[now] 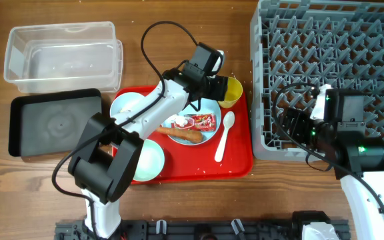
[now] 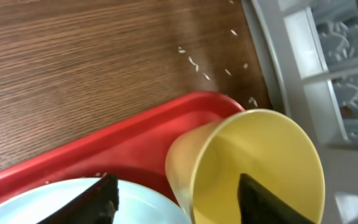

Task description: Sort waste into correct bins and load items into the dishwasher rack

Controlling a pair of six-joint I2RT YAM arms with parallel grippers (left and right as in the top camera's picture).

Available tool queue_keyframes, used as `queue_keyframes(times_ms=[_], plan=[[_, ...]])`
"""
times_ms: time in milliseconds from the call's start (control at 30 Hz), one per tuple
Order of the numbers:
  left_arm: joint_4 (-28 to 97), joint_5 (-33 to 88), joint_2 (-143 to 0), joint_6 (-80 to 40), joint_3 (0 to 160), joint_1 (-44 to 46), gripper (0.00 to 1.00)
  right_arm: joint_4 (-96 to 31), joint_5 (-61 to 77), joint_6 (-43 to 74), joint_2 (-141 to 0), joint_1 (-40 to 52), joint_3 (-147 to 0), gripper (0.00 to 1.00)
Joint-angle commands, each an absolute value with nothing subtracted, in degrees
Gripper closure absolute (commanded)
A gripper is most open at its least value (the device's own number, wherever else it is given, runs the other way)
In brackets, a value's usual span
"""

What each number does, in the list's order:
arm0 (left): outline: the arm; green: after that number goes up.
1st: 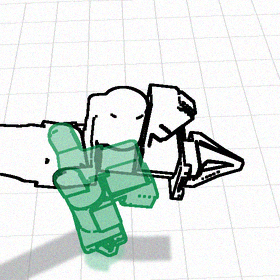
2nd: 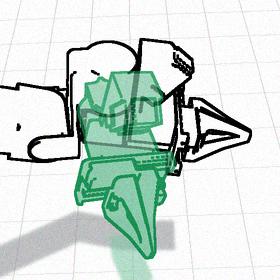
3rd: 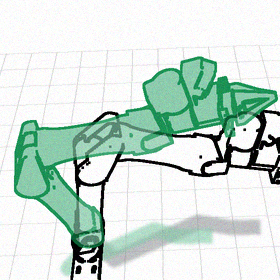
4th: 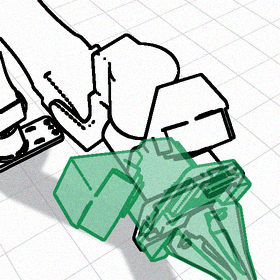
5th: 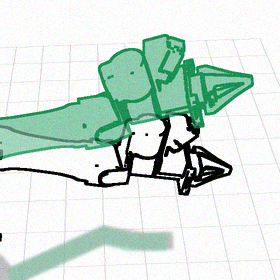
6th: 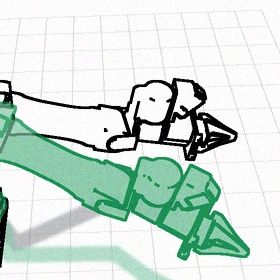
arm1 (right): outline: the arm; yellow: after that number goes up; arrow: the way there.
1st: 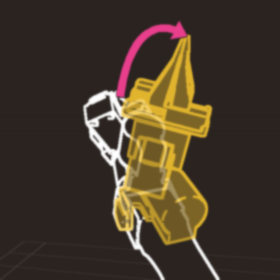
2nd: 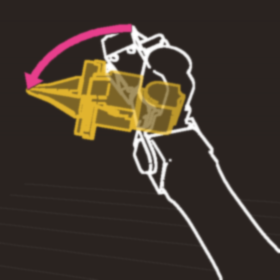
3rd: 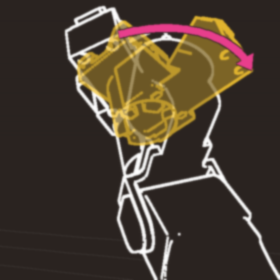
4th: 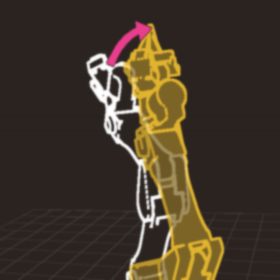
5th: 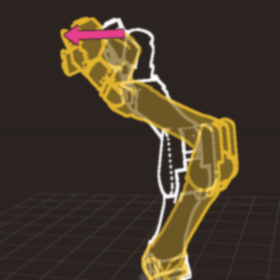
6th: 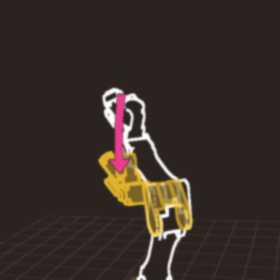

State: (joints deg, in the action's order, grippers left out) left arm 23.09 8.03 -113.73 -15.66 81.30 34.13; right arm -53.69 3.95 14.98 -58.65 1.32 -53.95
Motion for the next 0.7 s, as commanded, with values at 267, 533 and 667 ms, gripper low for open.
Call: queue_keyframes(times_ms=[267,533,667], plan=[[22.22,6.17,-116.16,-15.46,82.04,34.46,0.83,-53.74,2.76,15.62,-59.05,1.48,-55.16,0.00],[22.48,6.15,-114.48,-15.46,82.06,34.04,0.96,-53.71,2.74,15.59,-59.05,1.48,-55.16,0.00],[25.34,7.18,-109.97,-15.49,82.11,32.49,0.96,-53.58,1.87,15.64,-59.05,1.43,-55.16,0.00]])
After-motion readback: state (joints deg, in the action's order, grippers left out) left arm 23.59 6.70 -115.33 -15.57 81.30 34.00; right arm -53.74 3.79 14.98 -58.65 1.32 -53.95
